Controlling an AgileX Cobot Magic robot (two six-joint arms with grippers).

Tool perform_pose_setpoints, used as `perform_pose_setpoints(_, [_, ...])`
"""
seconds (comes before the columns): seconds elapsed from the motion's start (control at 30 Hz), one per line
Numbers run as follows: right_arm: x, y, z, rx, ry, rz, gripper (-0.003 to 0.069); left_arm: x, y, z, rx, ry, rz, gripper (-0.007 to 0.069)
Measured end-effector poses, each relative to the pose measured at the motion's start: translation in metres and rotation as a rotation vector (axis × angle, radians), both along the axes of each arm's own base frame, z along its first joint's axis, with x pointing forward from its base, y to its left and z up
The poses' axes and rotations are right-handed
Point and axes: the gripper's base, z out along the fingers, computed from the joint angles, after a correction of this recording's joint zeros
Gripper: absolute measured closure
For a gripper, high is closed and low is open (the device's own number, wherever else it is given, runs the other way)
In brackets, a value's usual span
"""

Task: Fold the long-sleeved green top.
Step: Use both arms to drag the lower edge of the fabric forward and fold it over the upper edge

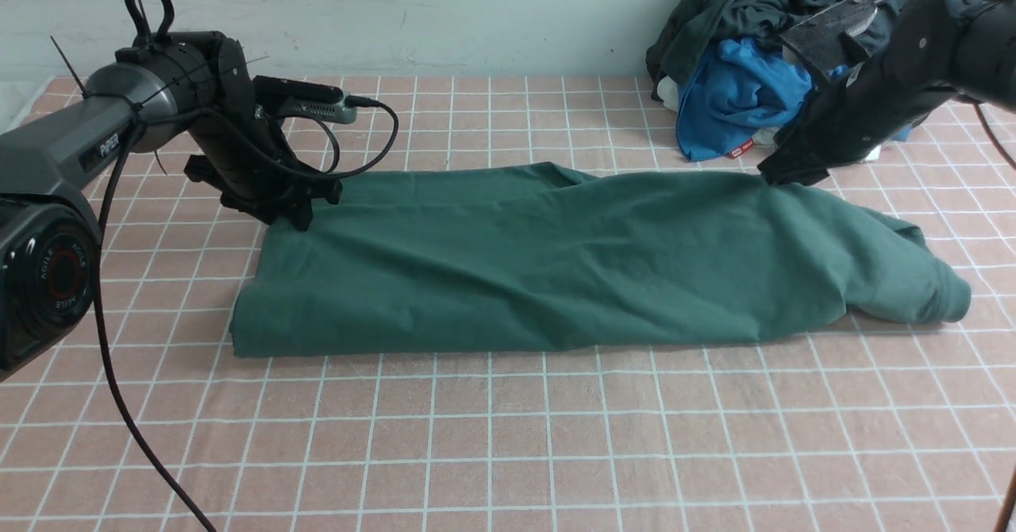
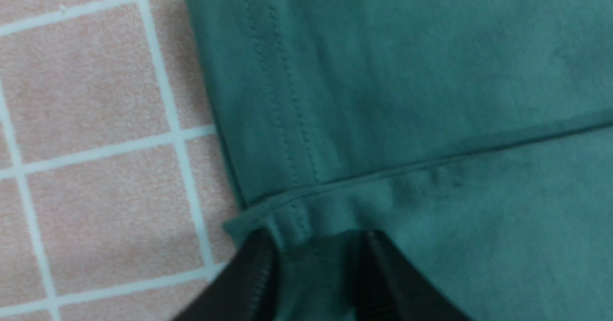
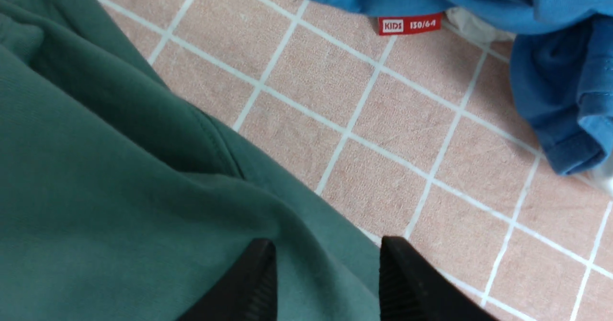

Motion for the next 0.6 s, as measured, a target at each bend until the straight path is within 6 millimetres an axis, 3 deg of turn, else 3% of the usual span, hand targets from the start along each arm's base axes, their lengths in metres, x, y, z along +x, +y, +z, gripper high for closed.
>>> perform_pose_setpoints(0.07, [0.001, 0.0, -0.004, 0.001, 0.006, 0.0, 0.0368, 0.0, 0.001, 0.001, 0.001, -0.003, 0.001, 0.0547])
perform_pose_setpoints(0.13, [0.001, 0.001, -0.006, 0.006, 0.009, 0.0, 0.0389, 0.0, 0.001, 0.003, 0.001, -0.008, 0.001, 0.0594])
perform_pose_setpoints(0.23, [0.001, 0.002, -0.005, 0.009, 0.008, 0.014, 0.0456, 0.0, 0.001, 0.01, 0.002, -0.021, 0.0, 0.0608])
perform_pose_setpoints(0.4, [0.001, 0.004, -0.005, 0.007, -0.001, 0.063, 0.0634, 0.001, 0.002, 0.031, 0.013, -0.073, -0.003, 0.0608])
perform_pose_setpoints(0.6, [0.006, 0.004, -0.002, -0.002, -0.065, 0.074, 0.0671, 0.009, 0.002, 0.055, 0.029, -0.176, -0.006, 0.0608])
